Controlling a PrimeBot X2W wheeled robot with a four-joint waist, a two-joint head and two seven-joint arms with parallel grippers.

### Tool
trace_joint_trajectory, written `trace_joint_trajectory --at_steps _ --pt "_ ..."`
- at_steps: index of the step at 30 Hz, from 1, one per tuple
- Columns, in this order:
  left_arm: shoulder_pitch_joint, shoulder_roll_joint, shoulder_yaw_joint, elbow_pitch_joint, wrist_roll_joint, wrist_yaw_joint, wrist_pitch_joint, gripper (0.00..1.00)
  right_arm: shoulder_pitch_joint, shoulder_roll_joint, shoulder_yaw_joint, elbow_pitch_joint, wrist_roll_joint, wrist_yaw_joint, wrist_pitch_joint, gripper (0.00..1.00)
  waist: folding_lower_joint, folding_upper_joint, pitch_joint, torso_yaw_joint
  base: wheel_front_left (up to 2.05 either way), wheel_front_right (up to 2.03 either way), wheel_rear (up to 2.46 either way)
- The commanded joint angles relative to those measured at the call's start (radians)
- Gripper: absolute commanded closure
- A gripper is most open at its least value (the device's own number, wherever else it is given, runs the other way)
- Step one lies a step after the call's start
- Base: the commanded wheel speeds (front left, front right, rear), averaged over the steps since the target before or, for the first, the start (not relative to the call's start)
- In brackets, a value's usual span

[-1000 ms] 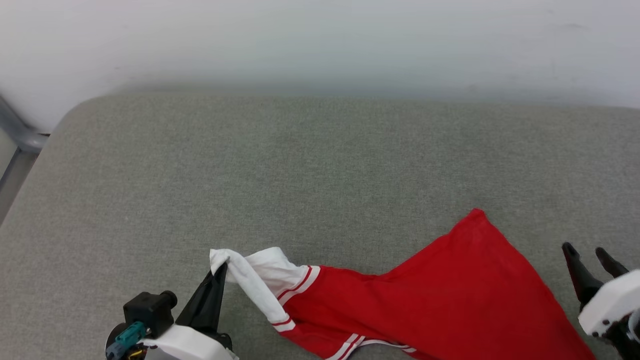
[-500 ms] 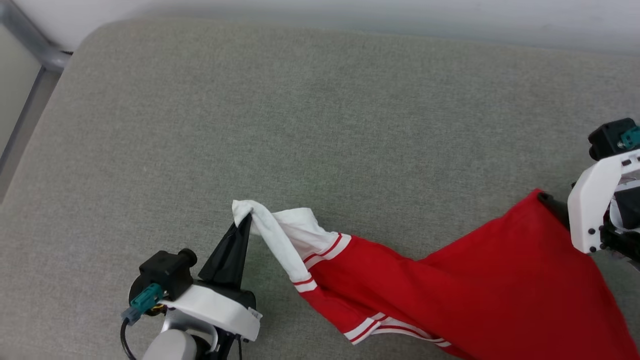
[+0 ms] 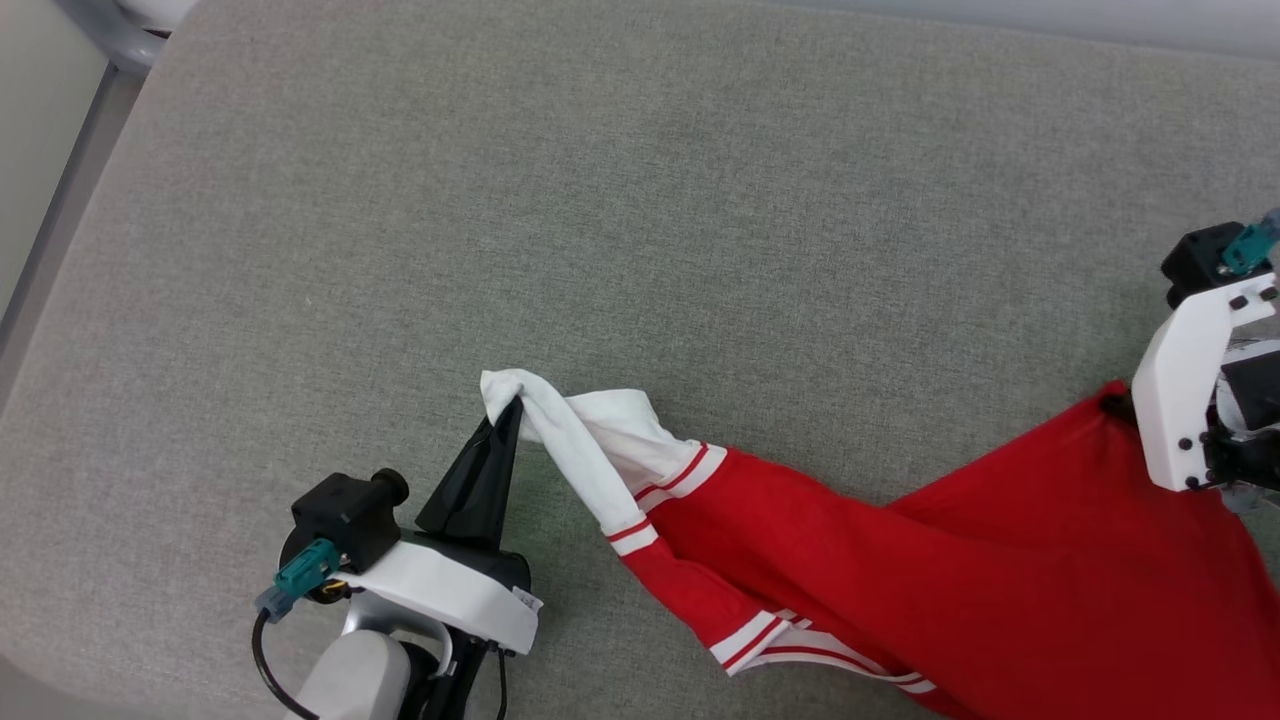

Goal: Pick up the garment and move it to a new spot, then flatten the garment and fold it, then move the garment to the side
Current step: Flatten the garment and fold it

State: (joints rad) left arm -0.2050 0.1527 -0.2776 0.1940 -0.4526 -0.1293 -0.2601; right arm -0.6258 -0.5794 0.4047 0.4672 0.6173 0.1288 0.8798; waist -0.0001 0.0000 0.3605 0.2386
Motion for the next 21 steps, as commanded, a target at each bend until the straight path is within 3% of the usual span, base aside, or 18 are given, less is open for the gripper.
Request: trace_joint_trajectory --at_steps 1,12,21 --pt "-0.008 0.002 0.007 -0.003 -0.003 -0.002 -0.007 1.00 0.097 0.049 0.070 0.077 0.024 0.003 0.039 1.00 0.0001 0.0000 -0.007 -0.007 0.00 0.00 0.00" --pt "-0.047 0.067 0.051 0.006 0.005 -0.001 -0.007 1.00 -0.074 0.044 0.008 0.043 0.037 0.002 -0.194 1.00 0.0001 0.0000 -0.125 -0.074 0.00 0.00 0.00" --pt "-0.261 0.150 0.103 0.032 -0.009 0.002 0.054 1.00 -0.180 0.100 -0.101 0.082 -0.042 0.001 -0.348 1.00 0.0001 0.0000 -0.166 -0.169 0.00 0.00 0.00"
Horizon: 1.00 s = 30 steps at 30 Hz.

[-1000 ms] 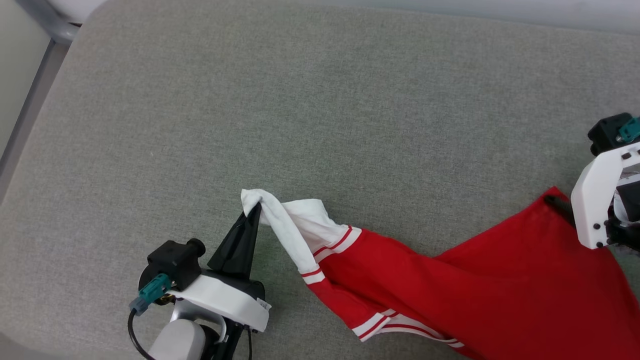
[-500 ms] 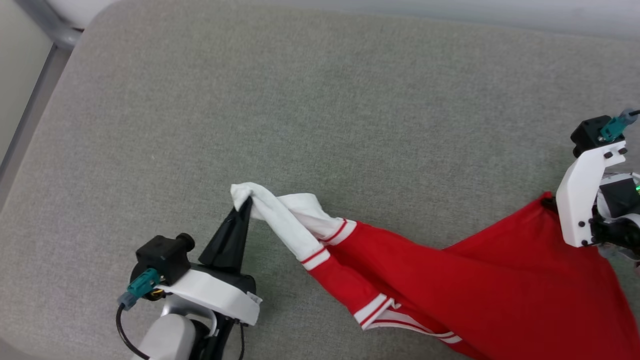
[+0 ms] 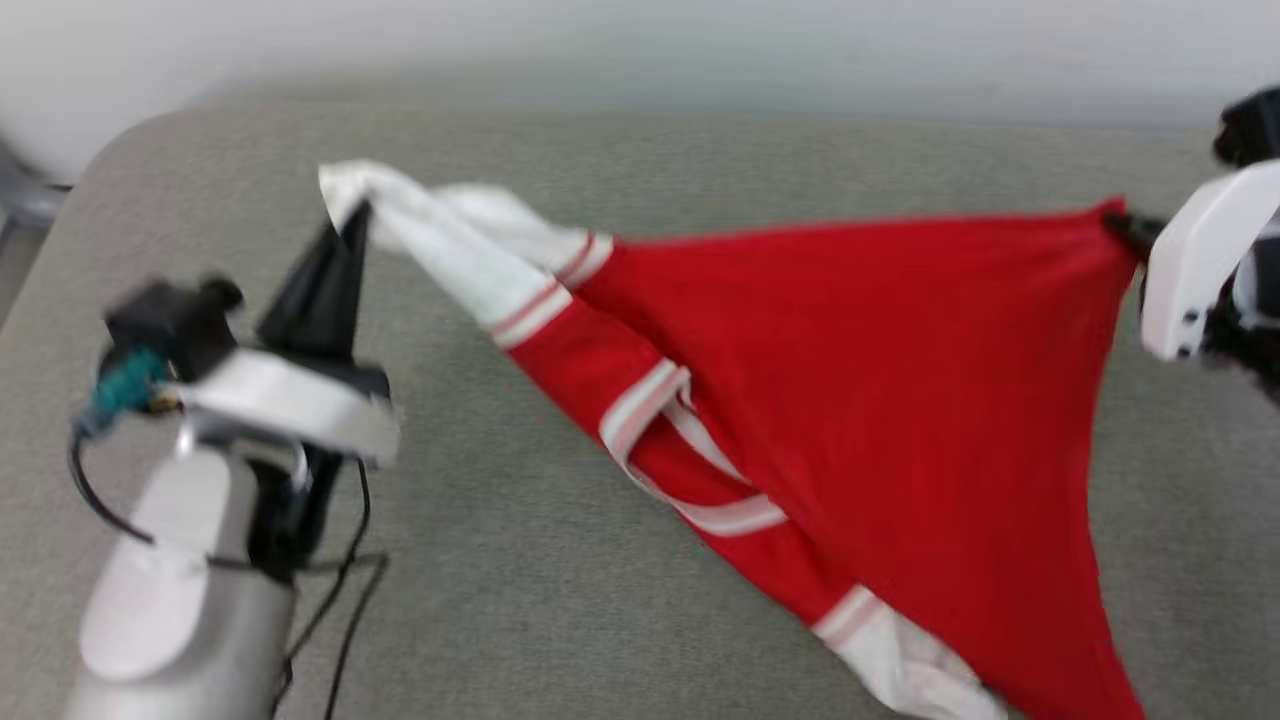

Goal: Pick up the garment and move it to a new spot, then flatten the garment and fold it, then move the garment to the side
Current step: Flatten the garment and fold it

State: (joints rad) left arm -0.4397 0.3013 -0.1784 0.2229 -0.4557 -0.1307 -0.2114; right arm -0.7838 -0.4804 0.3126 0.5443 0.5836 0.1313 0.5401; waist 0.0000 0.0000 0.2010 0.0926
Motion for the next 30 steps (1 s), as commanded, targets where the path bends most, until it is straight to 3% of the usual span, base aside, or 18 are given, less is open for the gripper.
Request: trace_joint_trajectory --at_steps 1,12,22,30 --pt "-0.066 0.007 0.007 0.007 -0.008 0.003 0.013 1.00 -0.035 0.011 -0.021 0.014 -0.021 -0.001 -0.020 1.00 0.0000 0.0000 -0.005 -0.029 0.00 0.00 0.00" --pt "-0.581 0.084 0.009 0.202 -0.011 0.001 0.097 1.00 -0.361 0.101 -0.189 0.092 -0.229 -0.001 -0.179 1.00 0.0000 0.0000 0.117 -0.088 0.00 0.00 0.00" --pt "-1.024 0.167 -0.041 0.388 0.023 0.002 0.088 1.00 -0.700 0.153 -0.307 0.131 -0.394 -0.002 -0.295 1.00 0.0000 0.0000 0.294 -0.111 0.00 0.00 0.00" --pt "-1.189 0.200 -0.122 0.496 -0.003 0.001 0.083 1.00 -0.835 0.187 -0.307 0.184 -0.435 -0.001 -0.305 1.00 0.0000 0.0000 0.411 -0.113 0.00 0.00 0.00"
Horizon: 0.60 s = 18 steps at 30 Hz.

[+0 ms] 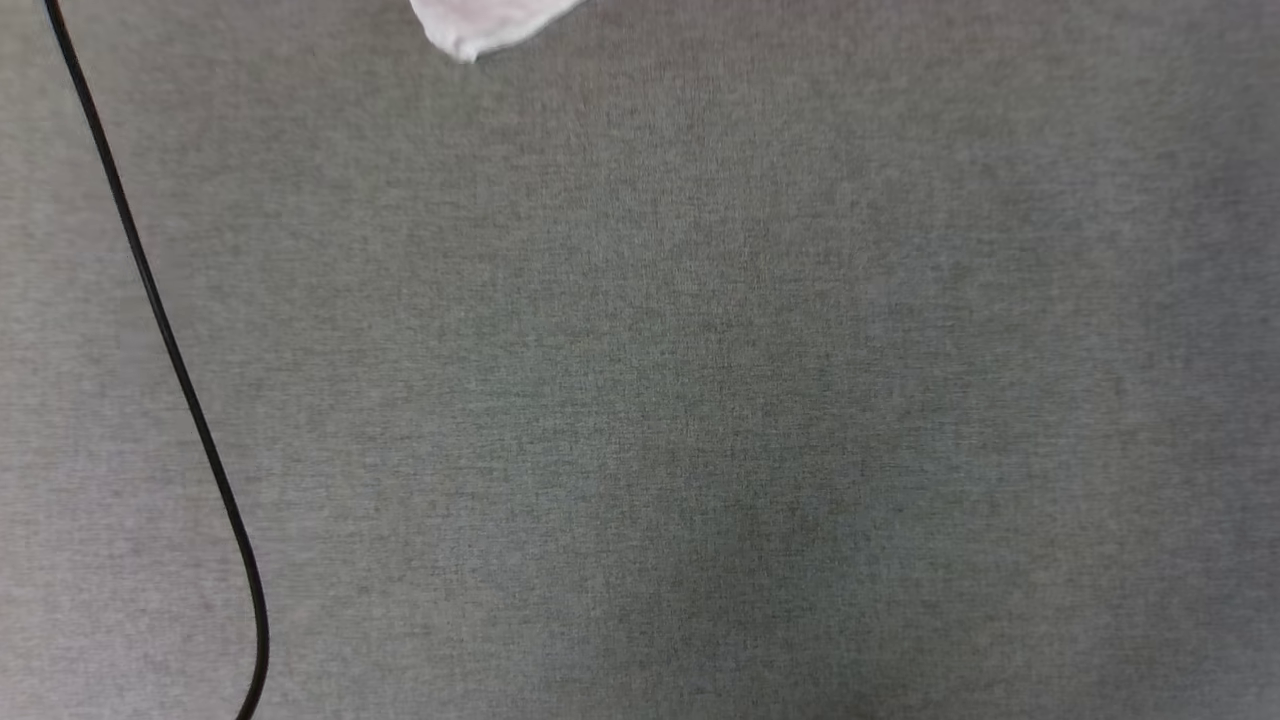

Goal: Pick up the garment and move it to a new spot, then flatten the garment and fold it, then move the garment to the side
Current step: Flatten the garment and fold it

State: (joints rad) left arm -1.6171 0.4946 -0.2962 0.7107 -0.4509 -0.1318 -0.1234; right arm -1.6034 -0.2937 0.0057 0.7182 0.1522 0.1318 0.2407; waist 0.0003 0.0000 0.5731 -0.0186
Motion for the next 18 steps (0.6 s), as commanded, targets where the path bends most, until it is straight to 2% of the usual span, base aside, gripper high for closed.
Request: trace_joint_trajectory --at_steps 1,11,18 --pt "-0.014 0.005 -0.006 0.021 -0.022 0.002 -0.010 1.00 -0.022 0.005 0.003 0.020 -0.004 -0.002 -0.012 1.00 -0.0003 0.0000 0.049 0.000 0.00 0.00 0.00" --pt "0.084 -0.032 -0.051 0.102 -0.173 0.002 -0.050 1.00 0.042 0.022 0.028 0.153 0.035 -0.002 -0.072 1.00 -0.0003 0.0000 0.074 0.024 0.00 0.00 0.00" --pt "0.318 -0.059 -0.094 0.128 -0.319 0.002 -0.103 1.00 0.247 0.010 0.108 0.237 0.120 -0.002 -0.153 1.00 -0.0003 0.0000 -0.028 0.047 0.00 0.00 0.00"
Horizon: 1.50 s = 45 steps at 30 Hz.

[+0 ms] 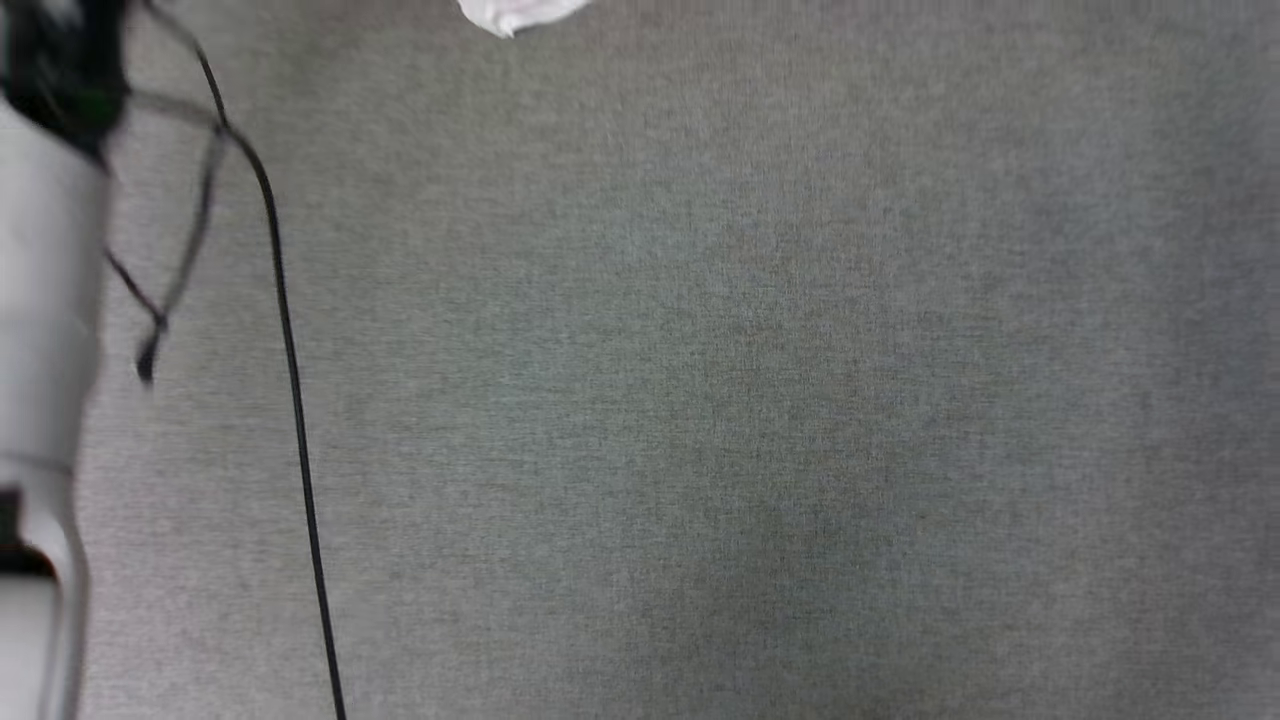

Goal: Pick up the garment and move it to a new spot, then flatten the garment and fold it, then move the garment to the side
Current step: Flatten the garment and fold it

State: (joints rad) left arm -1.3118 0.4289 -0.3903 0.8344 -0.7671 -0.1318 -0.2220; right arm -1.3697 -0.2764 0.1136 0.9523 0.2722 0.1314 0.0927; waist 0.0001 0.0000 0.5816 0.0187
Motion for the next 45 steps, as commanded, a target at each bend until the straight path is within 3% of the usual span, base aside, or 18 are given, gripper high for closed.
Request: trace_joint_trajectory --at_steps 1,7,13,21,28,37,45 --pt "0.059 0.000 -0.007 0.000 -0.017 0.002 -0.011 1.00 0.054 -0.014 0.015 0.006 0.014 -0.002 -0.016 1.00 -0.0001 0.0000 -0.060 0.014 0.00 0.00 0.00" --pt "0.347 -0.010 -0.036 -0.045 -0.081 0.002 -0.039 1.00 0.317 -0.049 0.088 -0.030 0.121 -0.002 -0.064 1.00 -0.0001 0.0000 -0.183 0.026 0.00 0.00 0.00" --pt "0.584 -0.021 -0.019 -0.114 -0.071 0.005 -0.045 1.00 0.557 -0.102 0.126 -0.114 0.210 -0.002 -0.083 1.00 -0.0001 0.0000 -0.289 0.038 0.00 0.00 0.00" --pt "0.897 -0.041 0.041 -0.249 -0.039 0.075 -0.045 1.00 0.871 -0.126 0.095 -0.283 0.251 -0.002 -0.067 1.00 -0.0001 0.0000 -0.405 0.035 0.00 0.00 0.00" --pt "1.139 -0.024 0.048 -0.376 -0.061 0.137 -0.026 1.00 1.160 -0.086 -0.026 -0.445 0.221 -0.002 -0.024 1.00 -0.0001 0.0000 -0.502 0.034 0.00 0.00 0.00" --pt "1.431 0.034 0.068 -0.660 -0.110 0.272 0.071 1.00 1.524 0.025 -0.212 -0.780 0.131 -0.002 0.143 1.00 -0.0001 0.0000 -0.582 0.037 0.00 0.00 0.00" --pt "1.564 0.104 0.083 -0.898 -0.123 0.371 0.169 1.00 1.676 0.117 -0.315 -1.007 0.062 -0.002 0.288 1.00 -0.0001 0.0000 -0.588 0.046 0.00 0.00 0.00"
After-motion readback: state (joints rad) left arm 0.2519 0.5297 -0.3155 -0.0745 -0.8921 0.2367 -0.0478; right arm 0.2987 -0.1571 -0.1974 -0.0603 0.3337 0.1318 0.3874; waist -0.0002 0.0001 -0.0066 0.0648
